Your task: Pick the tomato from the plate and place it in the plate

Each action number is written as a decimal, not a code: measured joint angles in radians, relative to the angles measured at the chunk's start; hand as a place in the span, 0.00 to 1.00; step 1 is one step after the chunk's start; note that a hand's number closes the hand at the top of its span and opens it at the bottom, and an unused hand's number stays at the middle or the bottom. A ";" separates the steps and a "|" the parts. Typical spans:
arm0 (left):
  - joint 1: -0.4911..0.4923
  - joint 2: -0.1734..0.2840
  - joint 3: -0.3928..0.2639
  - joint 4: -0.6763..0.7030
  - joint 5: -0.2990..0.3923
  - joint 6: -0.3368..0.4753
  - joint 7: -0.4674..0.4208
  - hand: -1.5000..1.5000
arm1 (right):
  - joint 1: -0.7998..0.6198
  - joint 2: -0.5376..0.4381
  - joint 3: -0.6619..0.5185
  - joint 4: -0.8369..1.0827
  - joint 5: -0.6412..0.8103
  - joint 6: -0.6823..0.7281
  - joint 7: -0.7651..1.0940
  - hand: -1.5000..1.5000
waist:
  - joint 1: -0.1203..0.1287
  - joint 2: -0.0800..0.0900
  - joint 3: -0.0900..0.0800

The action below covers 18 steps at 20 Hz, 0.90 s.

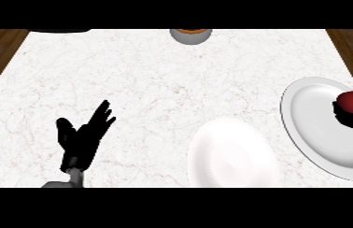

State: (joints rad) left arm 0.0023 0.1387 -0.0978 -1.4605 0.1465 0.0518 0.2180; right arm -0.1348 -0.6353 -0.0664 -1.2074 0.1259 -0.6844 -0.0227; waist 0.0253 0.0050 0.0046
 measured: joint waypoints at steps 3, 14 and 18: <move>-0.015 -0.007 -0.007 0.004 -0.008 0.004 0.004 0.50 | -0.052 -0.032 0.019 0.155 0.002 0.109 -0.005 0.00 | 0.010 0.004 0.001; -0.013 -0.016 -0.001 0.012 -0.013 0.003 -0.005 0.50 | -0.284 0.038 -0.130 0.587 -0.149 0.343 -0.426 0.00 | 0.007 0.003 0.003; 0.001 -0.012 0.005 -0.004 -0.010 0.001 0.005 0.50 | -0.312 0.034 -0.226 0.660 -0.236 0.417 -0.539 0.00 | -0.002 0.000 0.002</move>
State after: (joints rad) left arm 0.0029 0.1272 -0.0926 -1.4641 0.1365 0.0533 0.2234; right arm -0.4473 -0.6012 -0.2925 -0.5471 -0.1096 -0.2670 -0.5620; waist 0.0238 0.0052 0.0063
